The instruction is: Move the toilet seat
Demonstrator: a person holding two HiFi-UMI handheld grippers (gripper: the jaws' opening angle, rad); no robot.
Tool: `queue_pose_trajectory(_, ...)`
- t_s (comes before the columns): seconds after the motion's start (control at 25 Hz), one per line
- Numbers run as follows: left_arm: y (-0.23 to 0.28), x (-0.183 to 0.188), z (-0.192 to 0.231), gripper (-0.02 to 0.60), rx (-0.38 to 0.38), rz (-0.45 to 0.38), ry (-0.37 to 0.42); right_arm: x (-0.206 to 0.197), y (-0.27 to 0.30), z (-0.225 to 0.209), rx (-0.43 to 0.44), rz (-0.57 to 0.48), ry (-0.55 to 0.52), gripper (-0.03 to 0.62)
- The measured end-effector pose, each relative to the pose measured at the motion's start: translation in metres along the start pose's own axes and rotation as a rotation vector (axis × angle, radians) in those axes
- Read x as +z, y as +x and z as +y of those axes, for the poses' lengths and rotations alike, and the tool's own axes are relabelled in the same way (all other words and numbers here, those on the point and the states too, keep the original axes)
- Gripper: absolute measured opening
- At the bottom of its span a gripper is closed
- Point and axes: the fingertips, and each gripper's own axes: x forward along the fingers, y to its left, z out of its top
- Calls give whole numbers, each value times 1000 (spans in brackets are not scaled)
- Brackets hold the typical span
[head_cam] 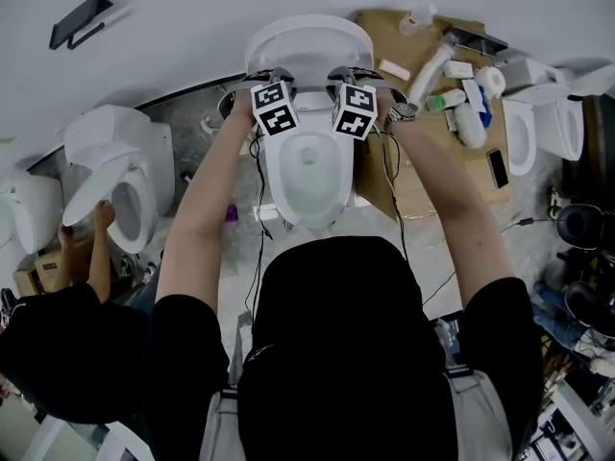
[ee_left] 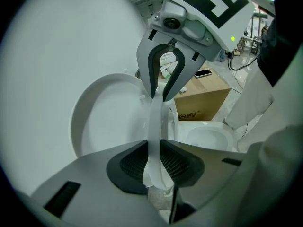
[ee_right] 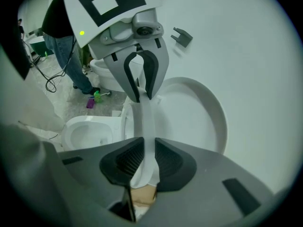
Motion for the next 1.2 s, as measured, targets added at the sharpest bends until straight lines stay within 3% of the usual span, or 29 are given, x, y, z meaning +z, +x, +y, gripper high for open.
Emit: queue_pose_trajectory(1.2, 29, -2, 52, 81, 31, 54, -28, -5, 30, -51, -8, 16, 42, 77)
